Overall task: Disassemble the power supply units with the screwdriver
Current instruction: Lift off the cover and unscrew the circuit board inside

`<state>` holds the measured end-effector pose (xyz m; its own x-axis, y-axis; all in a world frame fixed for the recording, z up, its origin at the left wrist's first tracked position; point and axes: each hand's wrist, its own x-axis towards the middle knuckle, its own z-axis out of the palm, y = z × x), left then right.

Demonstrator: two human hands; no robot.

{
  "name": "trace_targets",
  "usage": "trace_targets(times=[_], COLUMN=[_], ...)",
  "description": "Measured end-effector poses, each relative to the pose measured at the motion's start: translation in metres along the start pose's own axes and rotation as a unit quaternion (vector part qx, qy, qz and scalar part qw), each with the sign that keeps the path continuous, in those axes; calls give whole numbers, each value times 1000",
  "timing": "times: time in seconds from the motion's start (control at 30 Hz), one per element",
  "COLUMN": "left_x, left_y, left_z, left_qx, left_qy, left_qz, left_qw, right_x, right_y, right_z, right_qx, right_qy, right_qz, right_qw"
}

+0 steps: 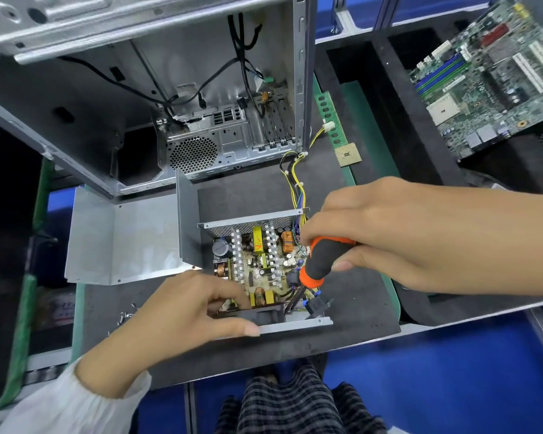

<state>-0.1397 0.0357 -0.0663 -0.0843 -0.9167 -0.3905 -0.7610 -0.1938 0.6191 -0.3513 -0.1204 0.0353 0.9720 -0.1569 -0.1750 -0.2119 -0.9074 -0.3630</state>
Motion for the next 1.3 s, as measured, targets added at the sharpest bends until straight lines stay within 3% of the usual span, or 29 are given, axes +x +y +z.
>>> trace_targets(times=[0.3,0.4,0.57,0.8,0.93,1.17,1.3], left_x=[-2,3,18,15,0,-18,-27], left_y=[-10,-10,4,19,14,-11,-30], left_z=[0,-5,-16,-11,-27,-63,-78], left_qx=[-86,-153,-143,-91,-140,-317,-320], left_qy=[-9,-54,-86,-25,2,48,59], left_qz=[-10,-17,-17,9,8,-20,-35], left_qw=[996,987,986,995,990,947,945], right_x=[2,4,8,14,16,19,24], right_y=[3,0,-6,-13,-16,-25,-30], right_z=[-7,-11,-11,-11,-11,-18,-25], right_qx=[-15,-18,-30,-50,-38,-58,-82], right_qy=[-7,-1,-3,-23,-32,-44,-63], right_qz=[15,12,0,7,21,10,17], right_qw=[1000,1000,1000,998,999,997,994])
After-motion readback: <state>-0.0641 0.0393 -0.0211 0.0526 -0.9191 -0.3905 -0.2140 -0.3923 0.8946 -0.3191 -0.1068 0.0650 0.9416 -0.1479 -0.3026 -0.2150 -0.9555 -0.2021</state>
